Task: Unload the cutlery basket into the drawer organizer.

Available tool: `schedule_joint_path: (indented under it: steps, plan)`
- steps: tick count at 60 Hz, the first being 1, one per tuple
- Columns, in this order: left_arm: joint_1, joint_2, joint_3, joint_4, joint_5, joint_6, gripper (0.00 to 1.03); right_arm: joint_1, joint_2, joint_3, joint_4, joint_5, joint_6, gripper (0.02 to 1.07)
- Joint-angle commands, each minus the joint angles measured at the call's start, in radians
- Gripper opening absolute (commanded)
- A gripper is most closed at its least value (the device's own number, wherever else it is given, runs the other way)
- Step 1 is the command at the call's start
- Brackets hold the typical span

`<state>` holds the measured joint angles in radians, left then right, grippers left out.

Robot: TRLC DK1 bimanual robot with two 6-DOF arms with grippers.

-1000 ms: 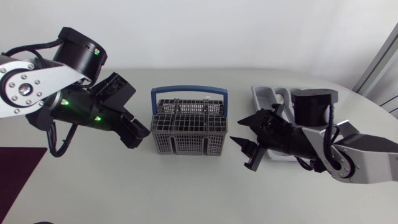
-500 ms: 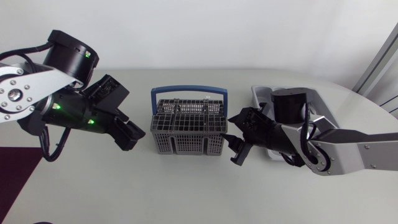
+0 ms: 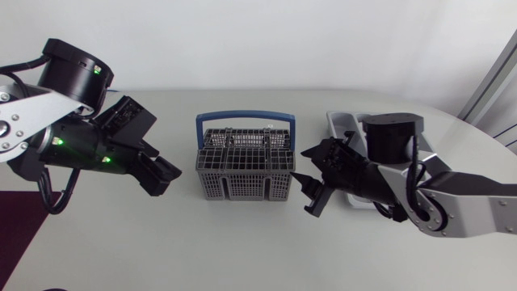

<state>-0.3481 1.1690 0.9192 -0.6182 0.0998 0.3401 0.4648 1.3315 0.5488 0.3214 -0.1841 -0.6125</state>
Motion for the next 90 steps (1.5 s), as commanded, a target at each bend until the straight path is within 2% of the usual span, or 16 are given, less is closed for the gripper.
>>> schedule_joint_path:
  steps: [1, 11, 22, 41, 53, 59, 67, 72, 78, 90]
  plan:
    - [0.015, -0.034, -0.037, 0.006, 0.006, 0.010, 0.98, 0.002, -0.080, -0.043, -0.033, 0.015, 0.016, 0.69]
    - [0.046, -0.097, -0.079, 0.028, 0.006, 0.007, 0.98, -0.041, -0.258, -0.101, -0.094, 0.051, 0.019, 0.80]
    - [0.092, -0.172, -0.138, 0.046, 0.006, 0.002, 0.98, -0.095, -0.453, -0.159, -0.186, 0.077, 0.028, 1.02]
    - [0.212, -0.272, -0.256, 0.112, 0.018, 0.002, 0.98, -0.196, -0.716, -0.216, -0.306, 0.117, 0.080, 1.02]
    - [0.299, -0.391, -0.333, 0.147, 0.061, -0.006, 0.98, -0.253, -0.876, -0.248, -0.430, 0.124, 0.134, 1.02]
    - [0.356, -0.454, -0.365, 0.158, 0.113, -0.003, 0.98, -0.261, -0.983, -0.274, -0.475, 0.173, 0.148, 1.02]
    - [0.394, -0.535, -0.404, 0.193, 0.133, -0.001, 0.98, -0.268, -1.071, -0.279, -0.545, 0.218, 0.160, 1.02]
    - [0.416, -0.545, -0.414, 0.212, 0.150, 0.000, 0.98, -0.291, -1.101, -0.283, -0.556, 0.218, 0.160, 1.02]
    - [0.475, -0.566, -0.434, 0.253, 0.221, -0.006, 0.98, -0.318, -1.151, -0.290, -0.556, 0.219, 0.160, 1.02]
    - [0.489, -0.666, -0.493, 0.367, 0.221, -0.056, 0.98, -0.344, -1.252, -0.313, -0.544, 0.224, 0.203, 1.02]
